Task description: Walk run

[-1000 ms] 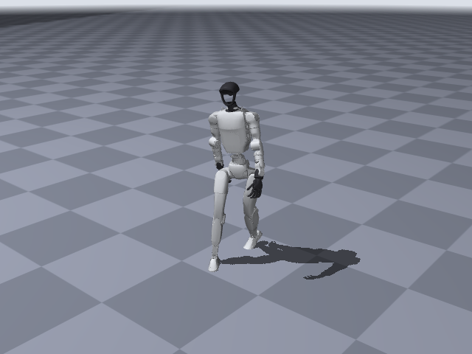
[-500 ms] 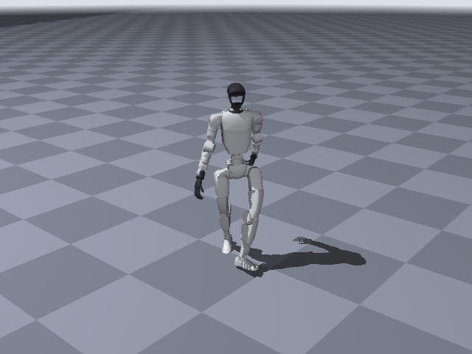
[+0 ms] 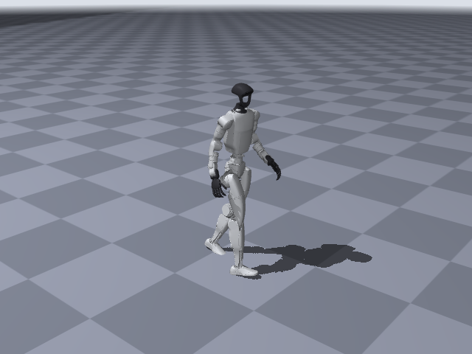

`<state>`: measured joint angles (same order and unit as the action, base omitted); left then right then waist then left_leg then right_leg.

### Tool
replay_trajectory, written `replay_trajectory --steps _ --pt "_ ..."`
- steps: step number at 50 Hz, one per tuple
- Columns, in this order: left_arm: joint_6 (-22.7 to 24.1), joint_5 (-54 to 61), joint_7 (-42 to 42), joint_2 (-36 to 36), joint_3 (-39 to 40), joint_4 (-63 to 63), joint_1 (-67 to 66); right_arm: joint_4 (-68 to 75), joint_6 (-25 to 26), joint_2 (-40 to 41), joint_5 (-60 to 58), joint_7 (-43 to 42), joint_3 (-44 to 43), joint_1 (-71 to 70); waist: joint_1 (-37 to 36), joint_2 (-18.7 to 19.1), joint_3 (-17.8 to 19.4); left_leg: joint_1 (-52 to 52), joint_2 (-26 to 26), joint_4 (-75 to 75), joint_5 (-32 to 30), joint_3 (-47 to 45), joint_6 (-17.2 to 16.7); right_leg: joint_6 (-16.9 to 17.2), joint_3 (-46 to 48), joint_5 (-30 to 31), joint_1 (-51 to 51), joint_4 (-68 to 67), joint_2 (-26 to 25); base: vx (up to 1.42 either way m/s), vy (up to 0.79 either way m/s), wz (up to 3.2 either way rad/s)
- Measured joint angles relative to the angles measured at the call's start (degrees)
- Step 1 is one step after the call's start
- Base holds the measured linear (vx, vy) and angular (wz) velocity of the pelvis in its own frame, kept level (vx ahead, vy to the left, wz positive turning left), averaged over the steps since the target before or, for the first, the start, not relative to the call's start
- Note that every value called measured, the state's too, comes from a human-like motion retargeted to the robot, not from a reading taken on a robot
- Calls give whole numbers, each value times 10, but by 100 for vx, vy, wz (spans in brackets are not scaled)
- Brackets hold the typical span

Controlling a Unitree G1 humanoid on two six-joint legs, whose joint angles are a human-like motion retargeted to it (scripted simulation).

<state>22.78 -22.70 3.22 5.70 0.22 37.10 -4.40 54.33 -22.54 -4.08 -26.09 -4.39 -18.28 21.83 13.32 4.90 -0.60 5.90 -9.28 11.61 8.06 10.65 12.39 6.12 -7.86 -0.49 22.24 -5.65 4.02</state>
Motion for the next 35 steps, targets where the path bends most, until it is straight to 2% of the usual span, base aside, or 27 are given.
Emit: replay_trajectory --steps 1,2,3,5,6,7,8,9,12,15,17,20,22,23,24,25,27,28,30,33,35 --pt "2 4 -6 2 -1 -12 -10 -12 -2 0 4 -14 9 -11 -1 -3 5 13 1 15 -29 -3 -18 18 26 27 -2 4 7 124 -52 49" --pt "5 7 -10 3 0 -22 -21 -23 -5 1 6 -26 18 -23 -3 -5 7 21 3 34 -64 -7 -40 22 39 33 -3 -2 5 126 -50 34" --pt "8 9 -12 2 5 -28 -37 -33 -7 2 4 -32 24 -37 -7 -5 3 20 6 61 -113 -12 -69 -2 27 -3 -3 -29 -13 119 -43 32" --pt "19 10 -9 -2 16 -27 -73 -51 -11 8 -3 -38 35 -71 -6 -2 0 -10 -1 164 -235 -16 -142 -13 -7 -60 -24 -85 -32 115 -39 72" --pt "24 6 -10 -8 17 -10 -87 -55 -12 9 -1 -36 36 -90 5 9 4 -44 1 249 -280 -1 -174 -22 9 -79 -32 -102 -41 110 -35 151" --pt "29 4 -10 -15 20 7 -99 -59 -13 9 4 -31 40 -110 14 15 6 -79 5 325 -320 1 -198 -27 29 -94 -44 -113 -39 103 -33 177" --pt "31 6 -7 -26 28 25 -109 -66 -13 6 14 -19 49 -128 20 10 6 -115 18 386 -349 -23 -207 -21 55 -104 -60 -112 -17 92 -32 144" --pt "37 13 2 -36 33 33 -124 -77 -12 4 27 -4 55 -142 18 4 4 -146 28 423 -335 -51 -193 -25 71 -109 -76 -108 -9 79 -29 113" --pt "75 63 47 -56 39 21 -176 -132 -12 -1 76 48 58 -168 -20 -15 2 -237 43 474 -216 -129 -126 -49 88 -103 -126 -77 -17 112 -30 42" --pt "103 108 55 -57 52 -12 -212 -208 -31 -15 127 48 69 -167 -86 -56 10 -320 31 432 -135 -191 -90 -56 94 -38 -173 -35 -15 91 -29 1" --pt "111 124 33 -53 62 -34 -224 -254 -46 -27 142 39 77 -154 -122 -70 12 -359 38 340 -94 -219 -70 -34 114 20 -203 -12 -15 117 -31 22" --pt "105 145 -6 -58 71 -66 -223 -302 -56 -39 135 41 74 -122 -156 -75 14 -375 39 146 -40 -237 -32 -10 124 104 -248 9 -42 98 -25 56" --pt "88 164 -18 -67 72 -88 -213 -310 -57 -39 123 44 78 -99 -157 -79 14 -355 45 49 -39 -257 -15 0 160 158 -279 4 -53 129 -31 69" --pt "80 175 -19 -70 72 -102 -205 -307 -56 -38 116 43 83 -89 -157 -85 13 -350 35 25 -97 -245 14 5 170 187 -293 -7 -56 120 -37 76" --pt "76 184 -19 -70 70 -115 -198 -300 -57 -34 108 43 88 -78 -147 -89 7 -342 17 41 -62 -214 25 12 178 222 -297 -29 -64 118 -44 106" --pt "74 191 -20 -68 67 -128 -192 -290 -58 -29 98 42 92 -66 -133 -93 -1 -331 -5 77 20 -172 26 19 185 259 -296 -57 -75 145 -40 137" --pt "83 201 -36 -68 55 -139 -168 -259 -70 -16 69 55 87 -35 -105 -95 10 -306 25 133 46 -193 26 48 161 305 -262 -222 -95 157 -45 144" --pt "89 209 -41 -67 64 -137 -135 -238 -74 -10 57 62 87 -31 -81 -103 19 -292 1 161 73 -173 26 45 178 305 -229 -326 -88 124 -48 113" --pt "100 221 -41 -68 63 -140 -79 -208 -80 -2 51 83 87 -4 -82 -65 11 -250 42 139 86 -162 26 31 185 305 -185 -364 -120 97 -24 30" --pt "102 233 -43 -58 28 -172 -20 -204 -89 -15 71 147 83 59 -98 -48 10 -188 64 97 81 -170 4 -21 168 182 -103 -399 -115 119 -41 -2" --pt "102 229 -51 -47 15 -203 4 -219 -99 -30 80 165 71 103 -73 -31 11 -139 62 44 49 -150 -10 -38 178 118 -49 -380 -93 99 -30 107"
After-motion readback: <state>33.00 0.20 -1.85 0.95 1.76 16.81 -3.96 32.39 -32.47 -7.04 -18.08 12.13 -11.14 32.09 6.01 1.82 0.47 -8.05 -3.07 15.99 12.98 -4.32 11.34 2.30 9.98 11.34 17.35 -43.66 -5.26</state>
